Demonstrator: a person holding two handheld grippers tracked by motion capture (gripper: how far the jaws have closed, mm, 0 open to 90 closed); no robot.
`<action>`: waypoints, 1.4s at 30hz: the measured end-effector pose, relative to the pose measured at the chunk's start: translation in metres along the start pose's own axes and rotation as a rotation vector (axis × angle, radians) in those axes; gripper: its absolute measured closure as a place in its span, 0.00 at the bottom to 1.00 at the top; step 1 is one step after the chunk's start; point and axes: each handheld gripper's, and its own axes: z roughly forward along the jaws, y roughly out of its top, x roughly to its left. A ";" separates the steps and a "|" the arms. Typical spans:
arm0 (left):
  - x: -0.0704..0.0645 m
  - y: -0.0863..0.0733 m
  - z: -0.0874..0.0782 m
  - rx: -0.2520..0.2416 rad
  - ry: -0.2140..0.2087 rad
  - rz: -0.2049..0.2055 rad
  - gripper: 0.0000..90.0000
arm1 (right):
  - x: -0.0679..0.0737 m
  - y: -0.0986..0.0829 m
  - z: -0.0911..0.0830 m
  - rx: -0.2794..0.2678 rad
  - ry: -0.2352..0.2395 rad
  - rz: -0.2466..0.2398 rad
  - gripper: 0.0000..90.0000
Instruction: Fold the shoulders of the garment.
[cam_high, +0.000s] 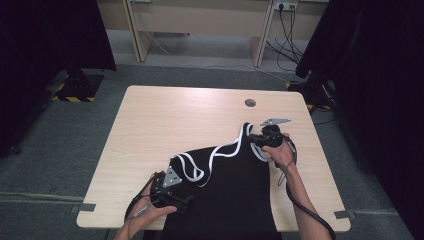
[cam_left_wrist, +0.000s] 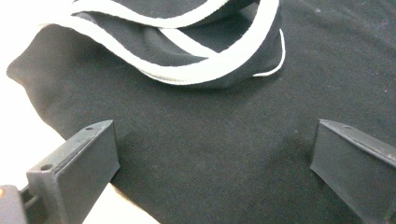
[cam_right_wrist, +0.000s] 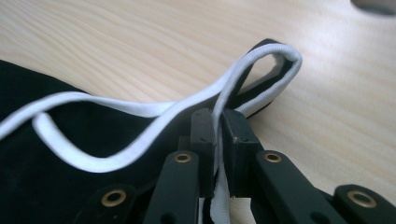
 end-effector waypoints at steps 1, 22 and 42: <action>0.000 0.000 0.000 0.000 0.000 0.000 0.00 | 0.003 0.001 -0.005 -0.016 0.003 -0.011 0.93; 0.000 0.000 0.000 0.000 0.002 -0.002 0.00 | 0.068 -0.040 -0.066 -0.138 0.107 -0.178 0.66; 0.000 0.000 0.000 0.000 0.003 -0.002 0.00 | 0.095 0.013 0.000 0.089 0.099 -0.190 0.43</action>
